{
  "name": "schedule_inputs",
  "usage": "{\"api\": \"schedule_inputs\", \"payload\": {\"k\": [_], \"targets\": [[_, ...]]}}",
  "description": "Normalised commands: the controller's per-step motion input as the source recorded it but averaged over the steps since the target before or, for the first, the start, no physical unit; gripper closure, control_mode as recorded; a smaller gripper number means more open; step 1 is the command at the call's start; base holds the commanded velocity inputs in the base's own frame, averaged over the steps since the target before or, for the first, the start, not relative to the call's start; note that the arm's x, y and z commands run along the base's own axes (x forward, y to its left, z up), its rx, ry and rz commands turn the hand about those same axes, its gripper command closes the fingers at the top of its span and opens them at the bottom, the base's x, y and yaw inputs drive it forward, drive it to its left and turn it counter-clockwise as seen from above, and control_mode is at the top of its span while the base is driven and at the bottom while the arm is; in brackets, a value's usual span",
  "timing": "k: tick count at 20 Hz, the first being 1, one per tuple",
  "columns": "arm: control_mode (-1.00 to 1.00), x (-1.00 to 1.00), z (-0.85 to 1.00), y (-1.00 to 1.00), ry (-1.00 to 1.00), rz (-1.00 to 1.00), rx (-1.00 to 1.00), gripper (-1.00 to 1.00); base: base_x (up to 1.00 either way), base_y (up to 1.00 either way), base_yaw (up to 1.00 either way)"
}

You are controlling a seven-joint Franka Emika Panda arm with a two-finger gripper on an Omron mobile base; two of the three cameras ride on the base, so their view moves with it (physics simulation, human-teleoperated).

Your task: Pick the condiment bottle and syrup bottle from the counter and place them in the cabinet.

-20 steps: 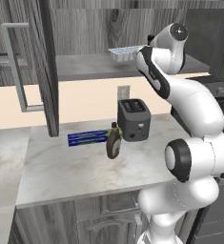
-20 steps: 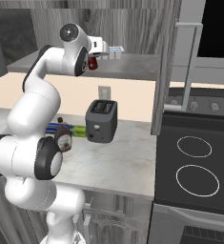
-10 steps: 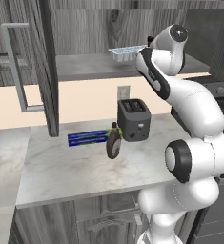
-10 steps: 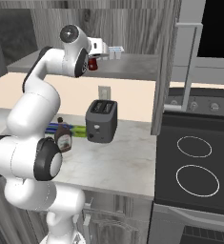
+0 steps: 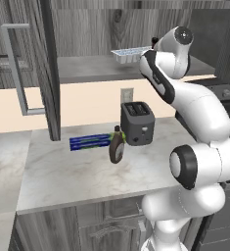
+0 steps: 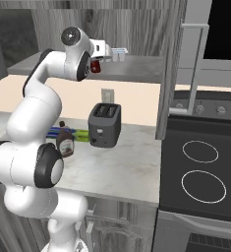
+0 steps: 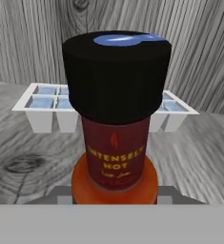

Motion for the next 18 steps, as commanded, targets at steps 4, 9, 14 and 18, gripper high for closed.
{"api": "schedule_inputs", "payload": {"k": [4, 9, 14, 18], "targets": [[-1.00, 0.09, -0.06, -0.21, -0.02, 0.00, 0.00, -1.00, 0.00, 0.00, 0.00], [-1.00, 0.12, 0.00, -0.30, -0.05, 0.00, 0.00, -1.00, 0.00, 0.00, 0.00], [-1.00, 0.00, 0.00, -0.08, -0.06, 0.00, 0.00, -1.00, 0.00, 0.00, 0.00], [-1.00, -0.01, 0.01, 0.00, -0.08, 0.00, 0.00, -1.00, 0.00, 0.00, 0.00]]}}
